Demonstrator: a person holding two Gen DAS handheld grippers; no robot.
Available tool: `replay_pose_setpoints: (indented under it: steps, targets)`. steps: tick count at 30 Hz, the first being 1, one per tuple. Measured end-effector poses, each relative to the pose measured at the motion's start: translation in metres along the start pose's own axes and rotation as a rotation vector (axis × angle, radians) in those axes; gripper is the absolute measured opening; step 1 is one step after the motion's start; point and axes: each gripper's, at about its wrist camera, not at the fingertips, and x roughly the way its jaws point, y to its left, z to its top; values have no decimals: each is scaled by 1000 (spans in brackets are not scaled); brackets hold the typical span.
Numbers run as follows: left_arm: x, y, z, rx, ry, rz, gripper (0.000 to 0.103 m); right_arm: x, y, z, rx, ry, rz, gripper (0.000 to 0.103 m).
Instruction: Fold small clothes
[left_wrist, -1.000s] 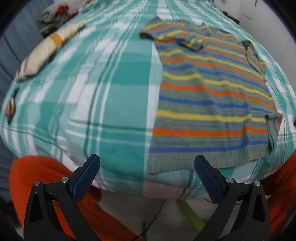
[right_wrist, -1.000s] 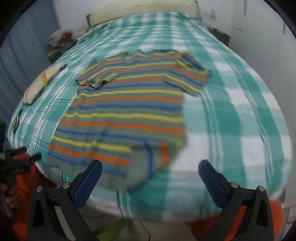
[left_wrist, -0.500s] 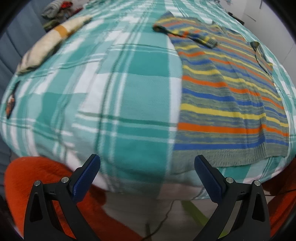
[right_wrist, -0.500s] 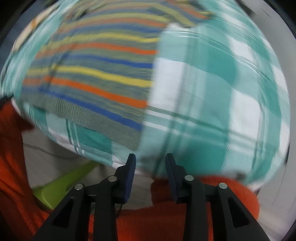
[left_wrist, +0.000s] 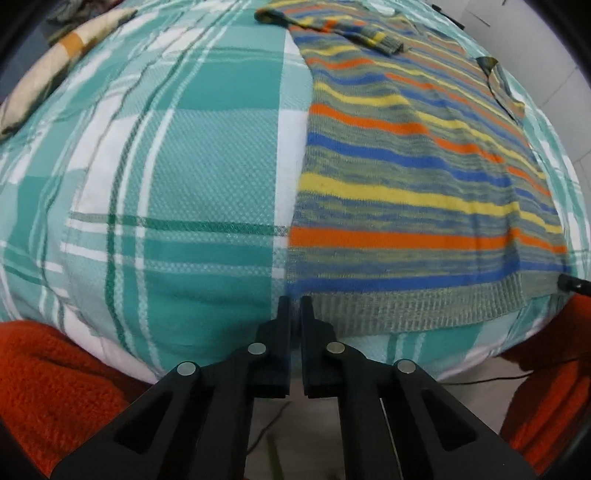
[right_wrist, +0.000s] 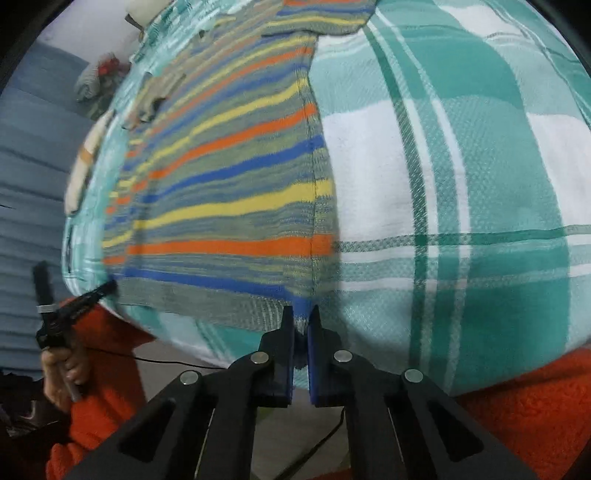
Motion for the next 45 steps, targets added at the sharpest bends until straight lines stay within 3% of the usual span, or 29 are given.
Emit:
replay_pose_setpoints:
  steps: [4, 8, 13, 17, 19, 20, 22, 23, 24, 26, 29, 32, 33, 36, 39, 40, 41, 42, 43, 45]
  targets:
    - [-35, 2, -6, -4, -39, -69, 1, -31, 12, -2, -32, -43, -18, 5]
    - [-52, 10, -14, -6, -33, -58, 0, -61, 14, -12, -62, -60, -91, 5]
    - [-2, 5, -14, 7, 60, 40, 0, -6, -7, -6, -4, 27, -176, 5]
    - [2, -3, -11, 30, 58, 82, 1, 14, -5, 1, 19, 37, -206, 5]
    - [3, -7, -12, 44, 62, 107, 8, 15, -1, 2, 3, 37, -220, 5]
    - [1, -8, -13, 47, 67, 119, 13, 12, -2, 2, 10, 36, -212, 13]
    - [-6, -8, -14, 35, 56, 132, 36, 5, -8, 0, 42, 57, -178, 37]
    - [-20, -2, -15, 18, 20, 141, 54, -2, -9, -1, 47, 59, -169, 49]
    - [-32, 2, -16, 1, -17, 153, 65, -13, -13, -1, 41, 48, -171, 50]
    - [-55, 13, -14, -45, -97, 183, 71, -40, -9, 7, -48, -6, -279, 50]
    - [-76, 20, 1, -111, -181, 183, 71, -62, 7, 42, -234, -103, -464, 51]
    - [-78, 22, 14, -167, -222, 170, 71, -63, 39, 92, -379, -188, -450, 52]
    - [-78, 19, 18, -180, -227, 162, 71, -57, 51, 108, -438, -214, -452, 58]
    - [-79, 17, 20, -206, -233, 125, 72, -7, 90, 164, -634, -273, -486, 62]
    - [-71, 16, 9, -203, -213, 134, 74, 45, 91, 210, -666, -273, -492, 62]
    - [-70, 15, 6, -198, -198, 146, 74, 60, 87, 223, -654, -267, -500, 61]
    - [-66, 16, 2, -195, -180, 163, 74, 68, 83, 230, -628, -265, -472, 53]
    - [-65, 18, 1, -197, -167, 174, 74, 67, 77, 237, -585, -283, -421, 18]
    - [-63, 22, -3, -205, -154, 187, 74, 56, 67, 248, -506, -324, -398, 5]
    - [-61, 28, -9, -221, -149, 197, 74, 21, 41, 257, -364, -416, -353, 5]
